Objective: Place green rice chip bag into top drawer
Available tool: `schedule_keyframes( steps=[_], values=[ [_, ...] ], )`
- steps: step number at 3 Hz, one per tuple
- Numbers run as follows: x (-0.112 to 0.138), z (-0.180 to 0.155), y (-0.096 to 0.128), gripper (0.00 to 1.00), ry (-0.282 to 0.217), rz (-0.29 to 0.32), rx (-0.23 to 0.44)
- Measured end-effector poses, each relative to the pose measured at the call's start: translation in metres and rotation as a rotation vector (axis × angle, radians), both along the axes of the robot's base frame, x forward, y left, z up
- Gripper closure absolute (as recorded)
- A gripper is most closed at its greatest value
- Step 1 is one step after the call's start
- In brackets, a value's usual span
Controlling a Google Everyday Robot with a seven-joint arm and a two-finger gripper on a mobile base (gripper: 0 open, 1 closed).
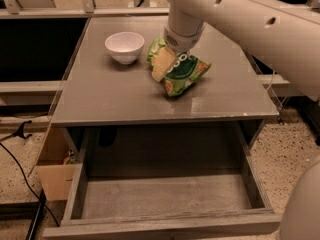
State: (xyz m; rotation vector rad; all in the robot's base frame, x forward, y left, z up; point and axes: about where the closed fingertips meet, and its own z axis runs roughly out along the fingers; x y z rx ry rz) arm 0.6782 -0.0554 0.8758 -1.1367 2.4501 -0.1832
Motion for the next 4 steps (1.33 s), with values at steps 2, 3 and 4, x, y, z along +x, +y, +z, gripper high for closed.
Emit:
schedule_keyframes(
  steps=[2,3,4],
  values=[
    [0.019,-0.027,-0.012,0.03,-0.014,-0.03,-0.012],
    [0.019,-0.027,-0.012,0.27,-0.014,-0.03,-0.012],
    [0.019,-0.027,-0.012,0.49,-0.014,-0.03,-0.012]
  ],
)
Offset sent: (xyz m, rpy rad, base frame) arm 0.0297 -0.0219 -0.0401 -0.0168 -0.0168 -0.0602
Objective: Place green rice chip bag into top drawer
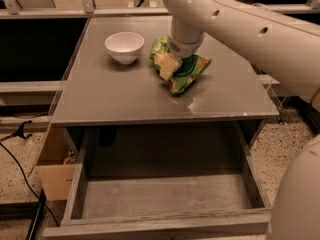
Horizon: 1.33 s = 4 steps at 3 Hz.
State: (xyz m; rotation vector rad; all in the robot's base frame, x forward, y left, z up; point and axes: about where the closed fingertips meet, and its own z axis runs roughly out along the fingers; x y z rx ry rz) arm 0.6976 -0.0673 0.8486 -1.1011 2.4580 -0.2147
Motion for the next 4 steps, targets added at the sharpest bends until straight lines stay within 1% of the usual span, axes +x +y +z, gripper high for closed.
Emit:
schedule_keyframes(
  steps=[2,3,4],
  values=[
    [0.0,0.0,0.0,1.0,0.0,0.0,0.0],
    [-0.002,0.006,0.0,1.0,-0.011,0.006,-0.005],
    [-0.009,0.03,-0.001,1.0,-0.059,0.032,-0.02]
  ],
)
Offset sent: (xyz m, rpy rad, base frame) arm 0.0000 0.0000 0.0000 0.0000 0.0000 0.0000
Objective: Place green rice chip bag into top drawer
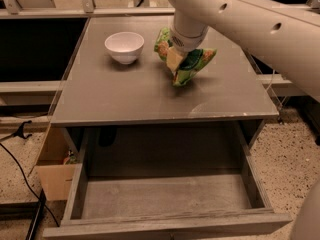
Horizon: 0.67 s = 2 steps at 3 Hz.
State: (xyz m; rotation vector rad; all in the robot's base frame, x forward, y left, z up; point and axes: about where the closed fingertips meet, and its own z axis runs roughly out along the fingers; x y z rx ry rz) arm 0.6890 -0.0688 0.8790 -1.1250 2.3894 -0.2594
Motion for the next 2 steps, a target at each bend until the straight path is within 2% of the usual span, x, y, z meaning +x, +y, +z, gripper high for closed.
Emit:
schedule_keyframes(
  steps=[1,2],
  values=[
    [-0.017,0.035,-0.012,1.0,-0.059,0.023,-0.016],
    [-0.04,0.06,-0.03,1.0,-0.088,0.088,-0.002]
  ],
)
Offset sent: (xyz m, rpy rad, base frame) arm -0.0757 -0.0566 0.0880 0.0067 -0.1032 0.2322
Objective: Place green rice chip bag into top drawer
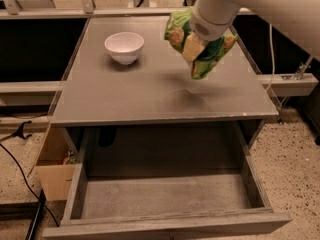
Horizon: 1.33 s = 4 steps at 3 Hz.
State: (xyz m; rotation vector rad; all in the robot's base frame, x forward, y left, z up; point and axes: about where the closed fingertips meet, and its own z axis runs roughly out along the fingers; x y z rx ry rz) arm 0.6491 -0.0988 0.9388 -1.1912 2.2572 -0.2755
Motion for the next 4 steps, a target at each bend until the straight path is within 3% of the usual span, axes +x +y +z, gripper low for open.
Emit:
schedule_keyframes(
  steps=[1,2,3,4],
  values=[
    [-0.03,0.009,-0.04,1.0,0.048,0.095,0.088],
    [-0.041,-0.01,-0.072,1.0,0.185,0.21,0.206],
    [-0.048,0.005,-0.061,1.0,0.201,0.315,0.246],
    [-0.047,-0.001,-0.062,1.0,0.193,0.326,0.231]
  ],
)
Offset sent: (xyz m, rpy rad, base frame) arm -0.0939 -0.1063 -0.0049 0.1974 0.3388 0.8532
